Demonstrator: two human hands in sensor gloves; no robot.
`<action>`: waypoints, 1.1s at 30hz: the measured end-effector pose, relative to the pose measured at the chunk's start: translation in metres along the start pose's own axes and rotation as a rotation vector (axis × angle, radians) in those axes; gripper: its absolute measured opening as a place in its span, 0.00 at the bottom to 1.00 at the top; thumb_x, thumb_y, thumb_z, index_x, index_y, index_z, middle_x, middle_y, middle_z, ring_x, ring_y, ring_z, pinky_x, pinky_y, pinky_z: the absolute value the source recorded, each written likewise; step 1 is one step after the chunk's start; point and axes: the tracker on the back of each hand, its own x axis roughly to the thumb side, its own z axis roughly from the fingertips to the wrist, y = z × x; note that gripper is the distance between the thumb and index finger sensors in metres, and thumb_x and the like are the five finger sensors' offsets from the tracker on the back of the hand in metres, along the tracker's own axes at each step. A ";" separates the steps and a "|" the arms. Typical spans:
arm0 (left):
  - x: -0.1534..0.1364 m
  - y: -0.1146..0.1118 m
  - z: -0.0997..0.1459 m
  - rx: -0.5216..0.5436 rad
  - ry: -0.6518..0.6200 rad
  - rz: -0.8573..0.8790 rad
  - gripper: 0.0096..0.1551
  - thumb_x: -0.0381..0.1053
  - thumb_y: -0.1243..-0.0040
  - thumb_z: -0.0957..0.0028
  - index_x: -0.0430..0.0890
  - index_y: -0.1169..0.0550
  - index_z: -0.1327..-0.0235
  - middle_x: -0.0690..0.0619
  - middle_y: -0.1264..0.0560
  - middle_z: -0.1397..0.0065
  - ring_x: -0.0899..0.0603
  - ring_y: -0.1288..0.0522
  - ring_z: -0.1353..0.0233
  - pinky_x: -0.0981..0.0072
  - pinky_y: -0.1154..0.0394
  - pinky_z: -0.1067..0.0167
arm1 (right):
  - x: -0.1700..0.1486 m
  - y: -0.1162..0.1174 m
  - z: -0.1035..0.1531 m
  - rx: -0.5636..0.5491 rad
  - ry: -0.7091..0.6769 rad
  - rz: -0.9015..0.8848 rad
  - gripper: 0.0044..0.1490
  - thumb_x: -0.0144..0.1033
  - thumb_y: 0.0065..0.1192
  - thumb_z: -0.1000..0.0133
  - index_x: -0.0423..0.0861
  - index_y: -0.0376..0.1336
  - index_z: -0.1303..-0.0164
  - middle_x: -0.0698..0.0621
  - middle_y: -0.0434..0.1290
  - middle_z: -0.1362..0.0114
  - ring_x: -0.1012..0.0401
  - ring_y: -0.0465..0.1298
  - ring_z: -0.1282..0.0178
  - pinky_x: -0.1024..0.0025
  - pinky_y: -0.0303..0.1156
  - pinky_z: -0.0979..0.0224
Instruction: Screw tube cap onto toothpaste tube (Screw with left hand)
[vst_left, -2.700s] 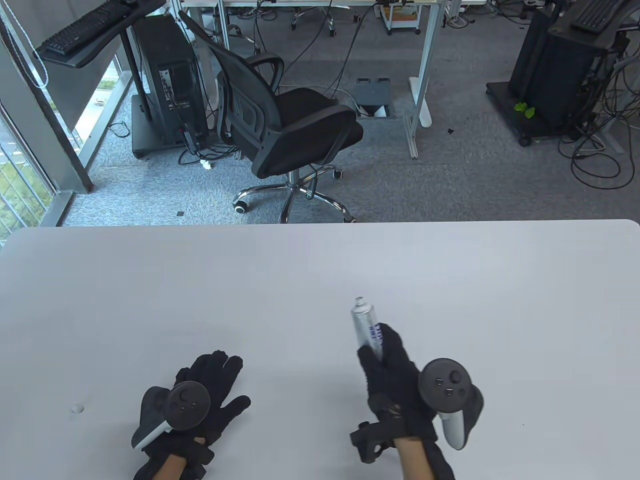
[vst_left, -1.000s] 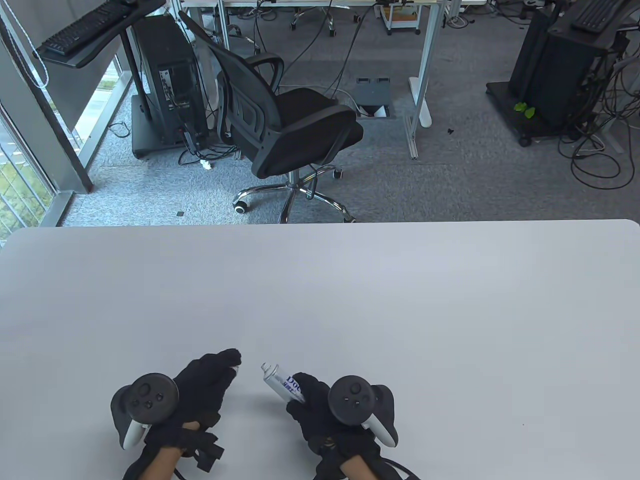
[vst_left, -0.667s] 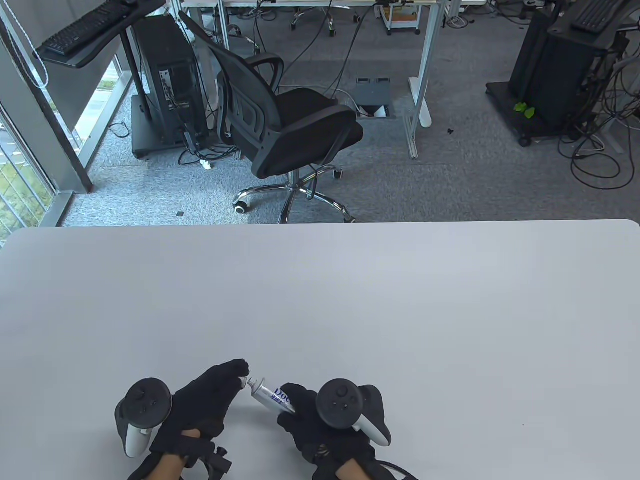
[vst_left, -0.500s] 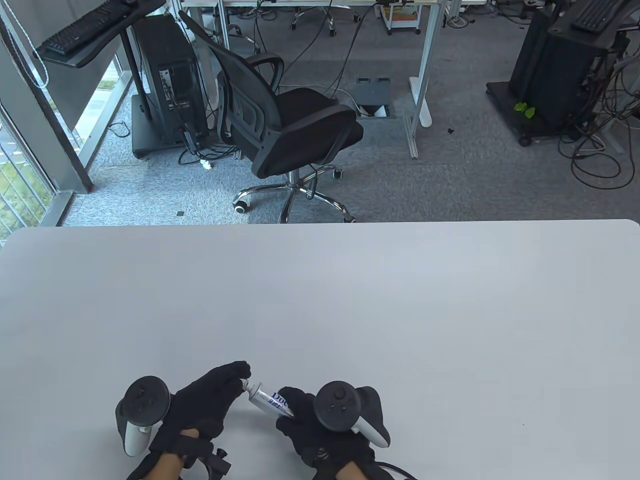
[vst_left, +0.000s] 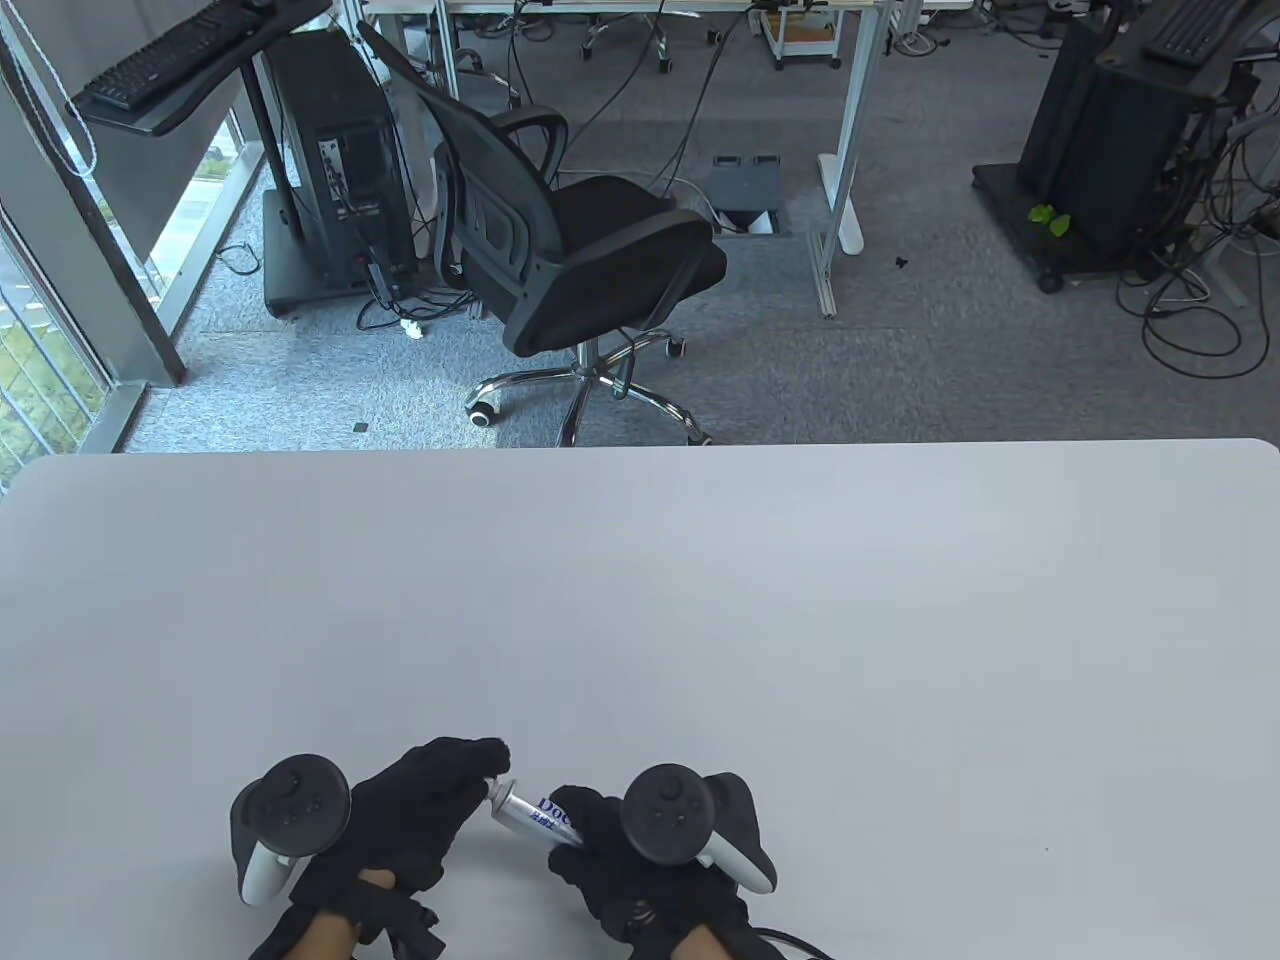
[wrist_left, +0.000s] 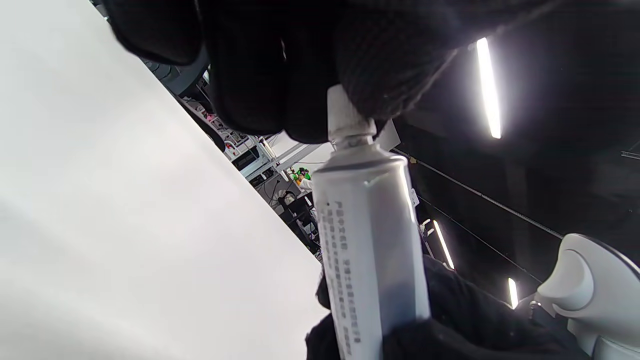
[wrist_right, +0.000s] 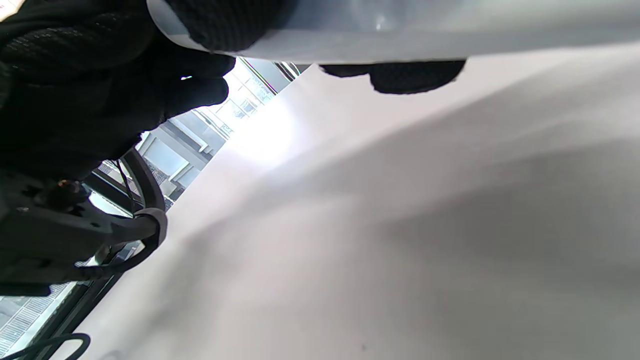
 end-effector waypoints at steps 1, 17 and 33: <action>-0.001 0.000 -0.001 -0.011 0.003 0.008 0.25 0.46 0.38 0.42 0.53 0.21 0.29 0.50 0.23 0.28 0.39 0.24 0.29 0.34 0.35 0.30 | 0.000 0.000 0.000 0.002 0.002 0.003 0.34 0.35 0.59 0.38 0.45 0.52 0.23 0.32 0.62 0.28 0.33 0.68 0.35 0.29 0.58 0.31; -0.008 0.003 0.001 0.014 0.073 -0.043 0.24 0.56 0.39 0.40 0.47 0.19 0.36 0.46 0.19 0.38 0.38 0.20 0.39 0.37 0.31 0.35 | 0.000 0.001 0.000 0.015 0.007 0.010 0.34 0.35 0.59 0.37 0.45 0.51 0.22 0.32 0.62 0.28 0.32 0.68 0.34 0.29 0.58 0.31; -0.007 0.006 0.001 0.023 0.073 -0.100 0.23 0.56 0.38 0.39 0.48 0.19 0.36 0.47 0.18 0.39 0.39 0.20 0.40 0.37 0.31 0.35 | -0.002 -0.002 -0.001 0.008 0.015 0.013 0.34 0.34 0.59 0.37 0.45 0.51 0.22 0.32 0.61 0.27 0.32 0.67 0.34 0.29 0.58 0.31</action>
